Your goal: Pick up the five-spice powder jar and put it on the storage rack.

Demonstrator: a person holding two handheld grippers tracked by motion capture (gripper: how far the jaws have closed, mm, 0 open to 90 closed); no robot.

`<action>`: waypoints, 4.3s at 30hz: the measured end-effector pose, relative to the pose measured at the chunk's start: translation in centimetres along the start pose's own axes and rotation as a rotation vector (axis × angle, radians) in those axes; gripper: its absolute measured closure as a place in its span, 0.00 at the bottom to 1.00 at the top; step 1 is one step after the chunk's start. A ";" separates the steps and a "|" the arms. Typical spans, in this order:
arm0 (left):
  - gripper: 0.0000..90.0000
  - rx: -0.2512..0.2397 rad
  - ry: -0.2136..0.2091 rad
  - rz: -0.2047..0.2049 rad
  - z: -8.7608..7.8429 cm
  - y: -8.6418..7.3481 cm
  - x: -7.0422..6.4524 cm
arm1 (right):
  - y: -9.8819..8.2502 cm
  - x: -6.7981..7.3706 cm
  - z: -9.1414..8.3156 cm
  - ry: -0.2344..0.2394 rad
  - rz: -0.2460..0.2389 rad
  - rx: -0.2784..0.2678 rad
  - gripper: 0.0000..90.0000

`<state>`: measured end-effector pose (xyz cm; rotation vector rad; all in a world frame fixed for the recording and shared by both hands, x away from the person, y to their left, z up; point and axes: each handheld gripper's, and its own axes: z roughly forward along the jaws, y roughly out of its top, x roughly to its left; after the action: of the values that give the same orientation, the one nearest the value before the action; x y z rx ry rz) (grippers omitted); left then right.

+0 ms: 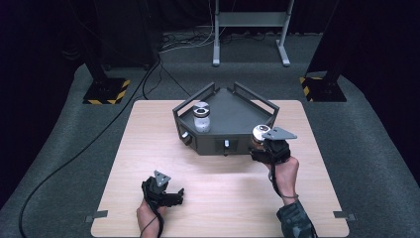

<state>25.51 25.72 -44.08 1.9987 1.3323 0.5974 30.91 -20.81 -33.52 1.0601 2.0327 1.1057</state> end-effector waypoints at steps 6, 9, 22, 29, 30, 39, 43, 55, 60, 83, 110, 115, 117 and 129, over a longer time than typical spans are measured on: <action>0.01 0.000 -0.001 0.001 0.0 0.0 0.0 | 0.5 0.0 0.1 -0.003 -0.006 -0.005 0.34; 0.01 0.000 0.000 0.002 0.0 0.0 0.0 | 0.6 -0.1 0.1 -0.003 -0.004 -0.008 0.34; 0.01 0.001 -0.002 0.001 0.0 0.0 0.0 | 1.5 -0.4 0.3 -0.008 -0.003 -0.016 0.34; 0.01 0.001 -0.003 0.001 0.0 0.0 0.0 | 2.0 -0.6 0.5 -0.015 -0.003 -0.015 0.34; 0.01 0.001 -0.003 0.001 0.0 0.0 0.0 | 2.0 -0.7 0.5 -0.014 -0.001 -0.015 0.34; 0.01 0.000 -0.002 0.001 0.0 0.0 0.0 | 2.5 -1.0 0.7 -0.009 0.008 -0.019 0.34; 0.01 0.000 -0.002 0.001 0.0 0.0 0.0 | 2.7 -1.1 0.8 -0.010 0.008 -0.020 0.34; 0.01 0.000 -0.001 0.002 0.0 0.0 0.0 | 3.7 -1.7 1.5 -0.013 0.014 -0.013 0.34; 0.01 0.000 -0.001 0.002 0.0 0.0 0.0 | 4.1 -1.8 1.8 -0.014 0.016 -0.008 0.34; 0.01 -0.001 -0.002 0.003 0.0 0.0 0.0 | 5.3 -2.1 3.4 -0.011 0.023 0.011 0.34; 0.01 0.001 -0.007 0.008 0.0 0.0 0.1 | 6.8 -2.5 5.5 -0.020 0.032 0.037 0.34; 0.01 0.001 -0.008 0.008 0.0 0.0 0.1 | 7.0 -2.5 6.0 -0.023 0.034 0.046 0.34; 0.01 0.000 -0.007 0.009 0.0 0.0 0.1 | 7.0 -2.6 6.1 -0.025 0.037 0.045 0.34; 0.01 0.000 -0.007 0.010 0.0 0.0 0.0 | 7.1 -2.7 7.2 -0.023 0.051 0.063 0.34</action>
<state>25.51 25.77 -44.06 2.0067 1.3190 0.5943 40.50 -17.85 -30.50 1.1564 2.0452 1.0562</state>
